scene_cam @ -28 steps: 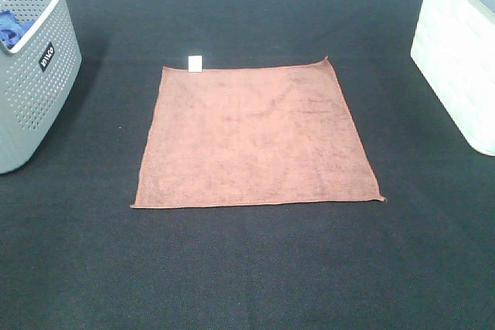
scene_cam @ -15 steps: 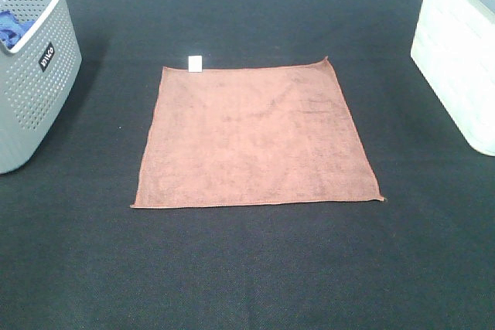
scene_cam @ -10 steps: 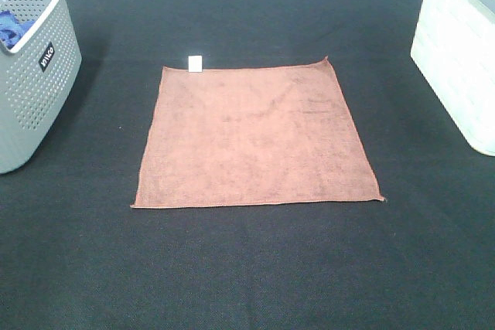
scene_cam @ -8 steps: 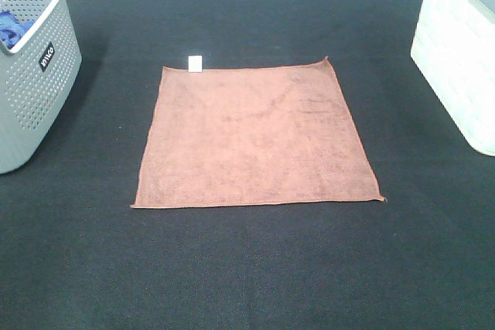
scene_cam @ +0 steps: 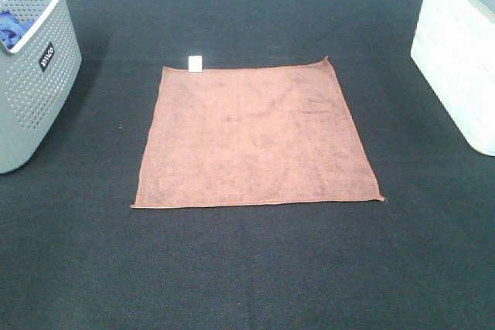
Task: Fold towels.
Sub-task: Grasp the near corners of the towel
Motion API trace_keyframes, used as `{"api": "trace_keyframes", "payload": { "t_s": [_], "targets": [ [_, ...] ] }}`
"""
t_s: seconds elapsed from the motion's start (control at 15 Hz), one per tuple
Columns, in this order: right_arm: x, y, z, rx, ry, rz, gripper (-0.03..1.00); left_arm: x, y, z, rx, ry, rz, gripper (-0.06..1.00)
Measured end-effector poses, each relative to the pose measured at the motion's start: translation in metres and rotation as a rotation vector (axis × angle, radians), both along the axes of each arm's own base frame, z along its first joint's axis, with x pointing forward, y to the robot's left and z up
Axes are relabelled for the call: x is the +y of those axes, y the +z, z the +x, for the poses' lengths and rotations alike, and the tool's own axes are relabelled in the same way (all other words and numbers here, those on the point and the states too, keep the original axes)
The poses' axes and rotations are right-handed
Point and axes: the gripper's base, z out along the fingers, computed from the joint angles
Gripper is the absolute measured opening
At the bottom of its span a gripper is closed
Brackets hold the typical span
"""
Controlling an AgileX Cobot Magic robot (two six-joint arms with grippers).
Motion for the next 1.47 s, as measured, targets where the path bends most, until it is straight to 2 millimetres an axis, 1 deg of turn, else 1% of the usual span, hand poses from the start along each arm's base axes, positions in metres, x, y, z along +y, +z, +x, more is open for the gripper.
{"api": "trace_keyframes", "payload": {
  "t_s": [1.47],
  "targets": [
    [0.0, 0.0, 0.0, 0.0, 0.0, 0.0, 0.83, 0.0, 0.0, 0.0, 0.0, 0.0, 0.0, 0.67]
  ]
}}
